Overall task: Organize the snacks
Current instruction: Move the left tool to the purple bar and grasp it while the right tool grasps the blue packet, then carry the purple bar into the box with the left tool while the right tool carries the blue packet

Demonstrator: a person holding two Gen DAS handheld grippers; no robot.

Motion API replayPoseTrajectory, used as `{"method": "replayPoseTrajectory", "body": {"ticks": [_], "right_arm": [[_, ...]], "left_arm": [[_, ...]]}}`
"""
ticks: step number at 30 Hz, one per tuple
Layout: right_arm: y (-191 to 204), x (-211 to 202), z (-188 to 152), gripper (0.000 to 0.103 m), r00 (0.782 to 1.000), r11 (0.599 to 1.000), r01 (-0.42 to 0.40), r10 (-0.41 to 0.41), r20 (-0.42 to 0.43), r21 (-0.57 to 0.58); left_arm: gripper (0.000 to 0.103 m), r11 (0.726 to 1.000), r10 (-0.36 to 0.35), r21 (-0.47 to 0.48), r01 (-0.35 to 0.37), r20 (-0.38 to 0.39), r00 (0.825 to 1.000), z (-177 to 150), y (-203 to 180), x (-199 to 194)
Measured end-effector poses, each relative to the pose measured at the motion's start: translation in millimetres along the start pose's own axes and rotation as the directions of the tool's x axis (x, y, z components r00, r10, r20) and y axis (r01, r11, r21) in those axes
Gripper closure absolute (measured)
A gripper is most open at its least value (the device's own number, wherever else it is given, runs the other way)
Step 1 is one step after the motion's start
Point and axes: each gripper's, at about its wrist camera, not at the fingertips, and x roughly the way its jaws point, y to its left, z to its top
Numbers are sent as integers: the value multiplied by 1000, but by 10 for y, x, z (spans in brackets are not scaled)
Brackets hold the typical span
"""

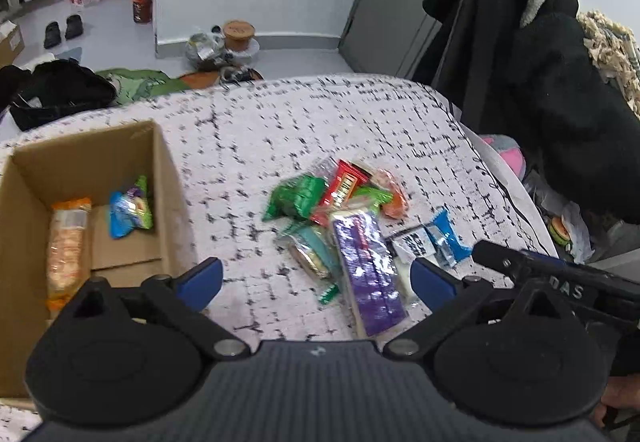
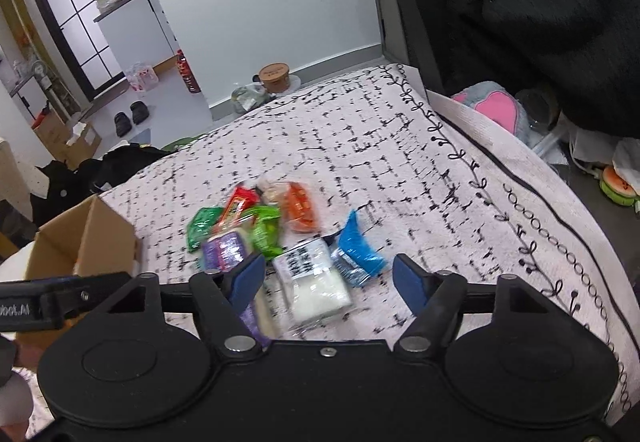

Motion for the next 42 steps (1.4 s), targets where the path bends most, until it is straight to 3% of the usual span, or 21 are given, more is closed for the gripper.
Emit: {"method": "replayPoseTrajectory", "body": {"ticks": [5,15,26,32,38,42], "right_arm": [[-110,131,41,41,1000,1000,1,-1,-8,18],[-234,374,35,47,999,1000,-16,17,-43,25],[-314,635,-34,50,998,998,-58,58,-21,24],[-335,713,-66,50,998,998,-66,66,1,15],[-341,803,-51,50,996,996,-89,89,-9,27],[-318,842,-53,70,997,997,-73,73,-25,24]], "left_arm": [[8,1000,-12,4,12,-22,1000,-15,-102,154],[32,998,11,-57,-16,-88,996,-6,-181,546],[38,995,22,-95,-36,-136,990,-24,-283,924],[43,988,58,-129,-83,-187,981,-56,-268,1095],[67,988,87,-105,-109,-194,977,-47,-280,1099],[71,989,100,-86,-122,-221,970,-22,-248,1044]]}}
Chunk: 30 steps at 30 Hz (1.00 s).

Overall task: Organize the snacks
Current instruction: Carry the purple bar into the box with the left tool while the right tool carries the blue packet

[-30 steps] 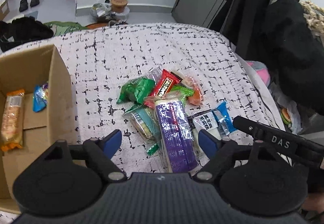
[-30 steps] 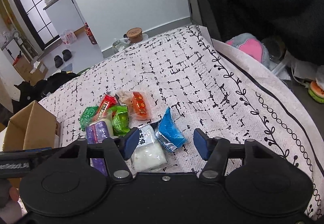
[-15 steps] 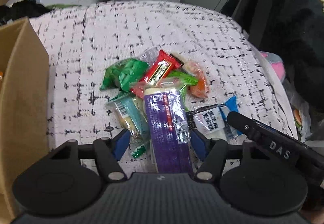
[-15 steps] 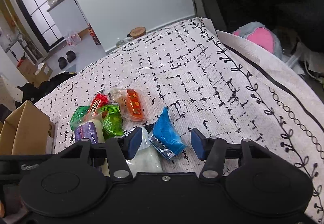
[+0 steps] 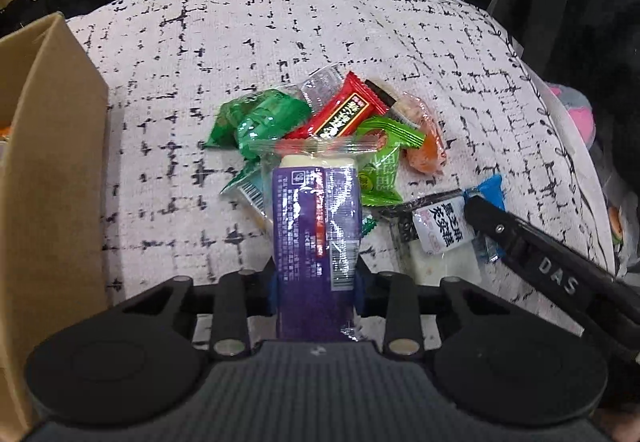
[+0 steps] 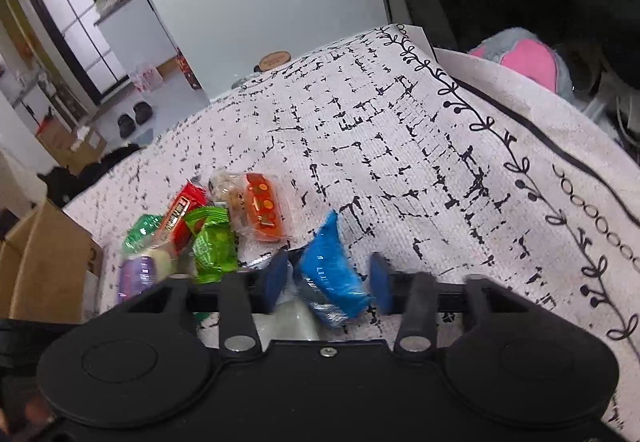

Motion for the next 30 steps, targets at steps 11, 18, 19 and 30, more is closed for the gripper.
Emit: {"method": "replayPoseTrajectory", "body": {"ticks": [11,18,19,30], "right_arm": [[88,-219,42,71,999,1000,-9,10,49,-11],[249,-317,70,71,996,999,-30,32,81,-20],[277,-335,75,71,996,999,-35,37,86,-22],[634,-510,60,72,983,991,-106,117,143,-81]], "left_arm": [[72,999,11,37,-13,50,999,44,167,-438],[72,999,36,34,-39,91,995,31,368,-778],[72,998,44,31,-47,97,994,34,413,-828],[72,999,49,-21,-46,173,984,8,825,-1348]]}}
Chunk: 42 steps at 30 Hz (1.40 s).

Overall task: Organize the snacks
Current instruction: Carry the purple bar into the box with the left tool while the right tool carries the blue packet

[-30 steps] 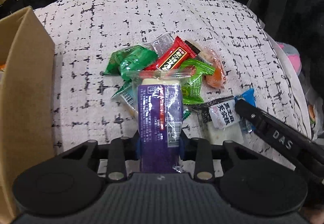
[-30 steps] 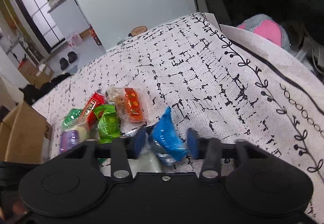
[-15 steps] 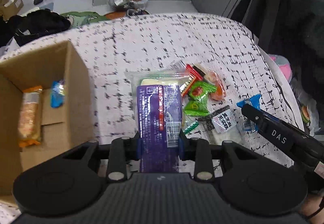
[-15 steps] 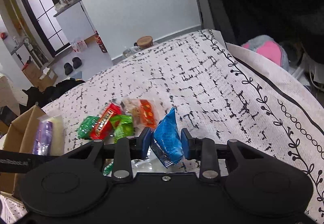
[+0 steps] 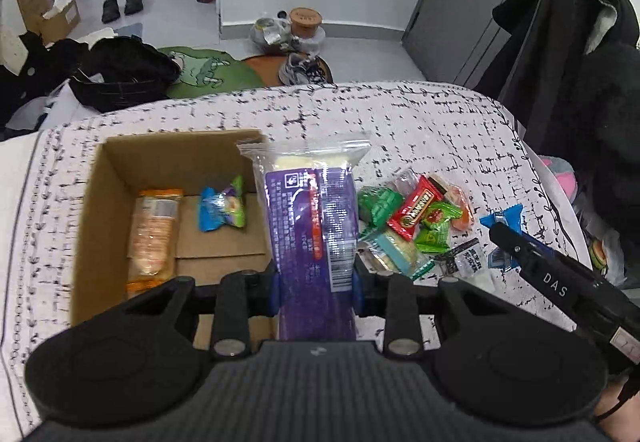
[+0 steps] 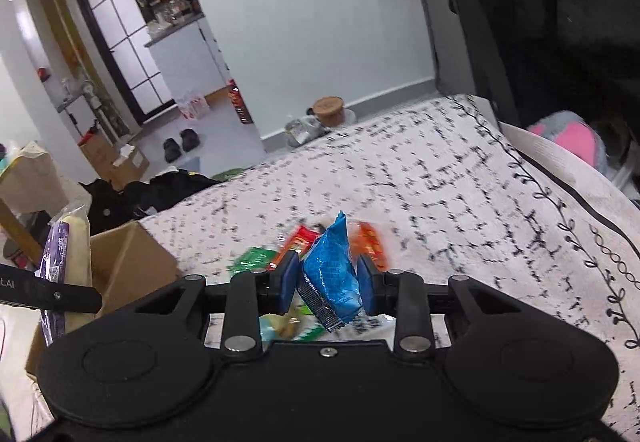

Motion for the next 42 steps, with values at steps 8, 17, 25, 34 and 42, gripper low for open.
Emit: {"method": "replayPoseTrajectory", "body": {"ticks": [8,17,25,34,42], "right_arm": [[290,-18,-12,72,999,999,-47,47,-12,-27],[726,-30,-53,72,994,992,-107,105,-22,-60],[1087,23,-117,72,989,986,-145,142,-39,-87],[1357,72,-149,72,984,980,-177,173,-49,-85],[1617,118,-131,71,976,974,-215,212,-46,-75]], "left_arm": [[72,1000,-8,-6,8,21,1000,-37,238,-158],[72,999,17,-29,-16,60,998,-73,621,-240],[72,996,64,-68,-60,55,996,-52,845,-151],[70,987,144,-77,-143,10,990,-183,1002,59],[69,984,166,-73,-165,16,986,-218,1015,38]]}}
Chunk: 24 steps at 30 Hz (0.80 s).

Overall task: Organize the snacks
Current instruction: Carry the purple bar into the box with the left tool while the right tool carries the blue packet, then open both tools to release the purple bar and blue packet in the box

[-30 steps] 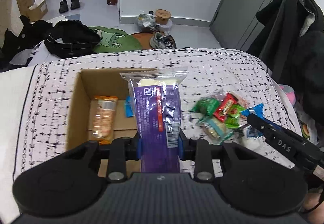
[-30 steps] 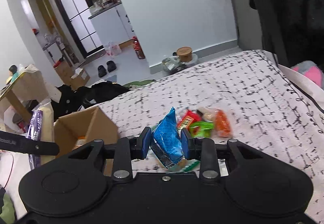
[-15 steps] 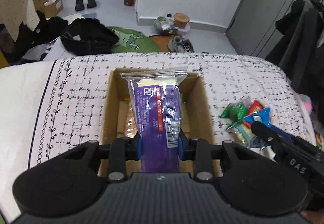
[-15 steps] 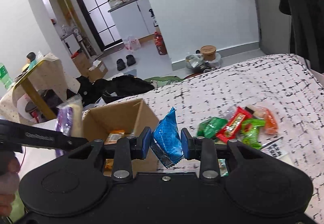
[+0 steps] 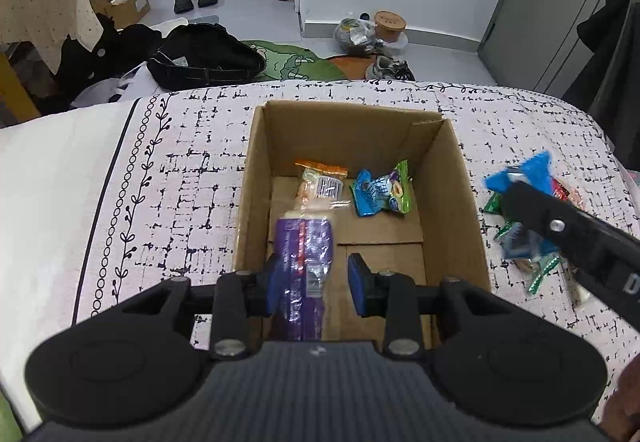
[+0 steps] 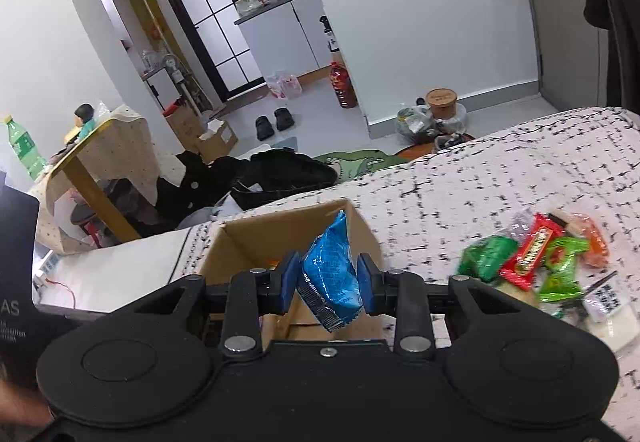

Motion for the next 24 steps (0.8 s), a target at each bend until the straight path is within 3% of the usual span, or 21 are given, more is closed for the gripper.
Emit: {"method": "replayPoseTrajectory", "body": {"ticks": [5,11,15,22,24], "right_arm": [[48,72,-6,70,1000,999,-20,21,-12,34],[29,108,-18,61,998,997,-39,42,-38,63],[21,39,7,56,999,998,-41,43,-27,57],[-158,-86,12,54,1000,997,-2,5,-31,78],[-226,-125,2,52,999,997,13,-11,-31,81]], "left_arm": [[68,1000,-3,-29,3,11,1000,4,36,-52],[64,999,-7,-49,7,-2,1000,-20,67,-83],[56,998,-9,-60,9,7,1000,-1,51,-108],[27,998,-10,-60,13,60,998,24,5,-201],[23,997,-20,-70,24,58,998,25,1,-204]]}}
